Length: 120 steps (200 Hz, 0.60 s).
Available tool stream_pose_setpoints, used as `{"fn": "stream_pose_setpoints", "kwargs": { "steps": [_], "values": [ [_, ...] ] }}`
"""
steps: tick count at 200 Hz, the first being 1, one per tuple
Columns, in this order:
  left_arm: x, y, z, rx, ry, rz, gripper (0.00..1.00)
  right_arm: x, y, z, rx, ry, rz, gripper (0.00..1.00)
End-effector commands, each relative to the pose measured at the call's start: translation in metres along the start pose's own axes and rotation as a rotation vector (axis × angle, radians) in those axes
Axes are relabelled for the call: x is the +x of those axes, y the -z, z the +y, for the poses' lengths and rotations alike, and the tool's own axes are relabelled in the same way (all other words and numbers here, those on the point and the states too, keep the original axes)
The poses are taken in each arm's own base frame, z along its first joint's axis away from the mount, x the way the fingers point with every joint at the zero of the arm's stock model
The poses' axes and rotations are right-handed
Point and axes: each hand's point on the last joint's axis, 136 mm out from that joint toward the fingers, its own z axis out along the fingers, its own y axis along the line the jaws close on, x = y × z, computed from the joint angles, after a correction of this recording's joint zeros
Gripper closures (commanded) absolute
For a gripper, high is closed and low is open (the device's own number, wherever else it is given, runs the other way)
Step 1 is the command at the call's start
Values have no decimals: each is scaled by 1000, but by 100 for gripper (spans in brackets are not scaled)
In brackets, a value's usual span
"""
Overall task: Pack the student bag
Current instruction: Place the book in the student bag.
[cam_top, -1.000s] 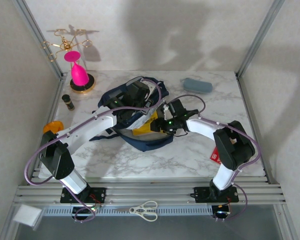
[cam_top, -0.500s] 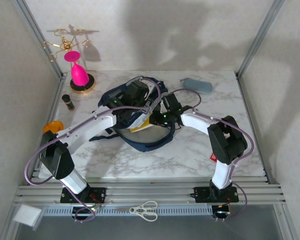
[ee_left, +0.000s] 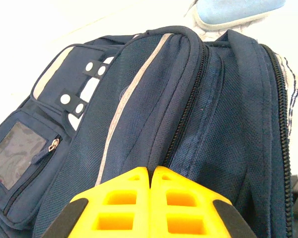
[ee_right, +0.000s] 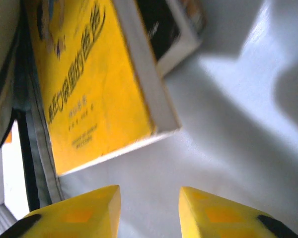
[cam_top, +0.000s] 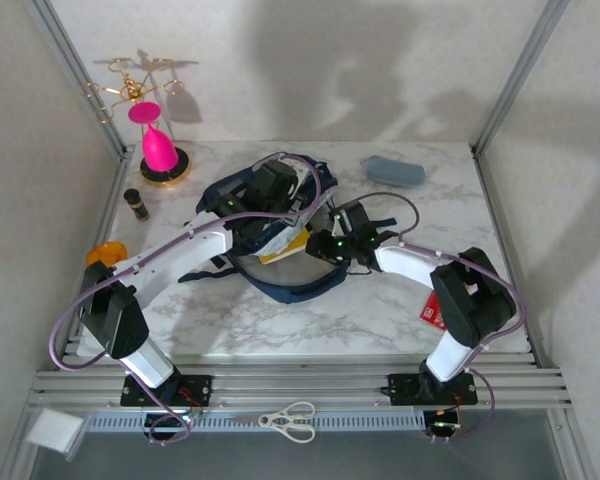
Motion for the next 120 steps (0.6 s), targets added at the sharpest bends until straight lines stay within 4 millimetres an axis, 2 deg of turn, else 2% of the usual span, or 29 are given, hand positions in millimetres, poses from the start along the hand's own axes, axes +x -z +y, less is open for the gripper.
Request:
{"fn": "stream_pose_setpoints", "kwargs": {
  "steps": [1,17,44,61,80,95,109,120],
  "values": [
    [-32,18,2,13,64,-114,100,13,-21,21,-56,-9,27,68],
    [-30,18,2,10,67,-107,100,5,-39,24,-48,-2,20,77],
    [-29,19,3,12,93,-111,100,-29,-51,27,-56,10,-96,91],
    [-28,17,-5,55,116,-105,100,-58,-46,34,-92,35,-187,93],
    [-30,13,-9,70,161,-110,100,-85,-29,37,-114,48,-264,91],
    [-34,9,-12,79,198,-116,100,-84,-24,32,-116,61,-229,91],
    [-37,4,-19,107,225,-120,100,-68,-17,17,-84,100,-191,90],
    [-38,1,-24,122,240,-123,100,-57,-4,7,-73,116,-179,90]
  ]
}}
